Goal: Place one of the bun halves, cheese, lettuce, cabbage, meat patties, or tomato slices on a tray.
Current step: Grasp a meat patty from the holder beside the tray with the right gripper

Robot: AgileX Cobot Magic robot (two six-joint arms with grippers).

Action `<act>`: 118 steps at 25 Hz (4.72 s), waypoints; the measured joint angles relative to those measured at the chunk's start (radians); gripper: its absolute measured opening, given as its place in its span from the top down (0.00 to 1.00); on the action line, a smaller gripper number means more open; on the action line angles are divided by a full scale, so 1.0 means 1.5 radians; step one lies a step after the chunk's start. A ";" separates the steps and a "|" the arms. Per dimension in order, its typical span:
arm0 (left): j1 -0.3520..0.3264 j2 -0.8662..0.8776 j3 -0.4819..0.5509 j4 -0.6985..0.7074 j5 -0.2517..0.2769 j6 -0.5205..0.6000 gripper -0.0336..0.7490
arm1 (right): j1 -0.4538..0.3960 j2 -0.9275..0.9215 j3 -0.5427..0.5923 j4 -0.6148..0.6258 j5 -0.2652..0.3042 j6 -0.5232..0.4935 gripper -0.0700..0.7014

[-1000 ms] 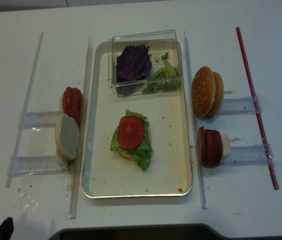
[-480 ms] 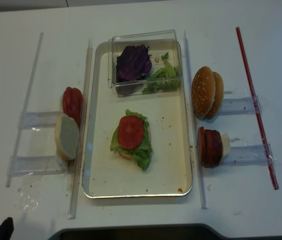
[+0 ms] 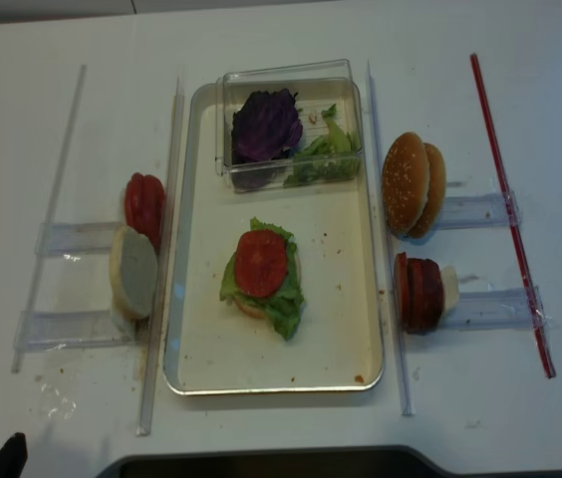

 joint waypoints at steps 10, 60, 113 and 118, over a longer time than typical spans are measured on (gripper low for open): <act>0.000 0.000 0.000 0.000 0.000 0.000 0.40 | 0.000 0.000 0.000 0.000 0.000 0.000 0.18; 0.000 0.000 0.000 0.000 0.000 0.000 0.40 | 0.000 0.487 -0.306 0.214 0.085 -0.050 0.26; 0.000 0.000 0.000 0.000 0.000 0.000 0.40 | 0.384 1.010 -0.508 0.072 0.064 0.183 0.40; 0.000 0.000 0.000 0.000 0.000 0.000 0.40 | 0.400 1.056 -0.514 0.059 0.060 0.212 0.40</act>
